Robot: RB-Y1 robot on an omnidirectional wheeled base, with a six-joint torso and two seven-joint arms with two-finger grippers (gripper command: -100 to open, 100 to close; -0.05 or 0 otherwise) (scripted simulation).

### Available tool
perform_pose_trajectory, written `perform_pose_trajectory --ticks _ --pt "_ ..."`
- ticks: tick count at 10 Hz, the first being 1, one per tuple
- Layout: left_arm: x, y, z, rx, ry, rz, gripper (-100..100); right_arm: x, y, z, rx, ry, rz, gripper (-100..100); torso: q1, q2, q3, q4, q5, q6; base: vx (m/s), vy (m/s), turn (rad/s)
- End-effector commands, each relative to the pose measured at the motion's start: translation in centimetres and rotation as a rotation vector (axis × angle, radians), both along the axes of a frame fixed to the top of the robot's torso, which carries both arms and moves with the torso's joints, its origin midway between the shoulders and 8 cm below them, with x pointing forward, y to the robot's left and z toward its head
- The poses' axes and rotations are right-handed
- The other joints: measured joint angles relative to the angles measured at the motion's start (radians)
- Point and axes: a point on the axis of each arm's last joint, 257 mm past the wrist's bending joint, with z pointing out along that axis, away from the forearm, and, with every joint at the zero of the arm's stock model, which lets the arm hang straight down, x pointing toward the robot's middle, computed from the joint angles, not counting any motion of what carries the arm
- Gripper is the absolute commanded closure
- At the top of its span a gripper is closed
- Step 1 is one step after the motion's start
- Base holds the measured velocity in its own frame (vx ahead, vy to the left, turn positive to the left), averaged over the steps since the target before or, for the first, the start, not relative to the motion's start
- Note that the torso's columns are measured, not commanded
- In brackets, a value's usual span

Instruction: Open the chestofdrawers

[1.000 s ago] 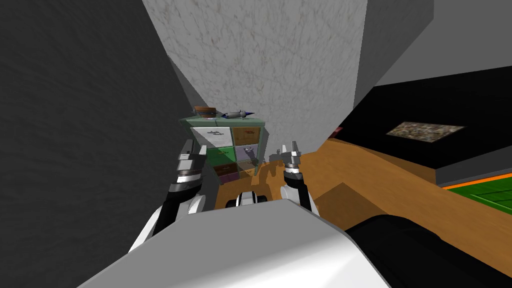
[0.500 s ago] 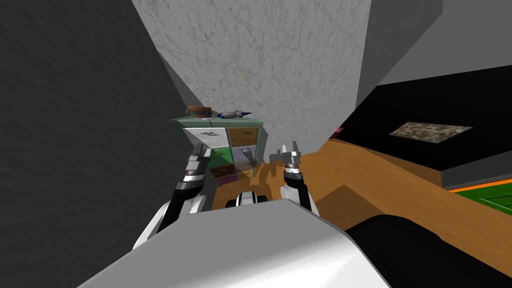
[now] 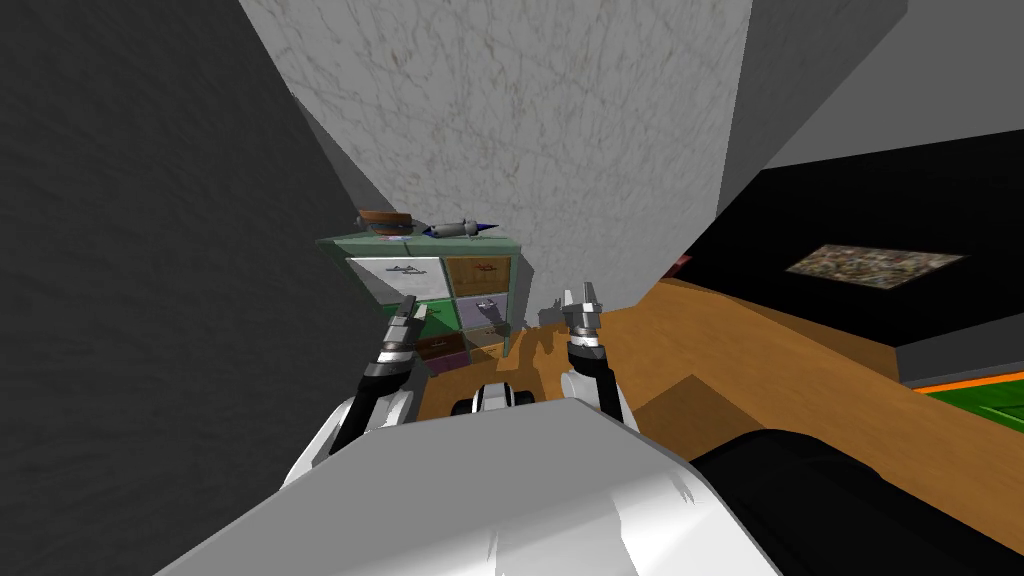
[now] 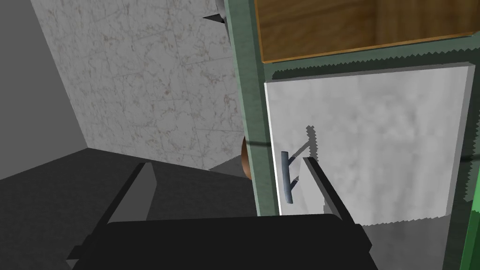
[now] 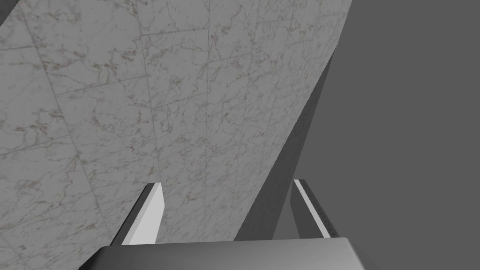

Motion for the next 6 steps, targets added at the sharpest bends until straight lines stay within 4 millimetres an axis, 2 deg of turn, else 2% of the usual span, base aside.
perform_pose_trajectory --ticks 1,6 --pt "0.7 0.7 -2.7 -0.001 0.042 0.006 -100 0.0 0.0 0.0 0.0 0.0 0.0 0 0.0 0.0 0.0 0.0 0.0 0.0 0.073 -0.089 0.016" --pt "1.9 1.8 -6.8 -0.015 0.109 0.02 -100 0.0 0.0 0.0 0.0 0.0 0.0 0 0.0 0.001 0.0 0.0 0.0 0.0 0.055 -0.082 0.014"
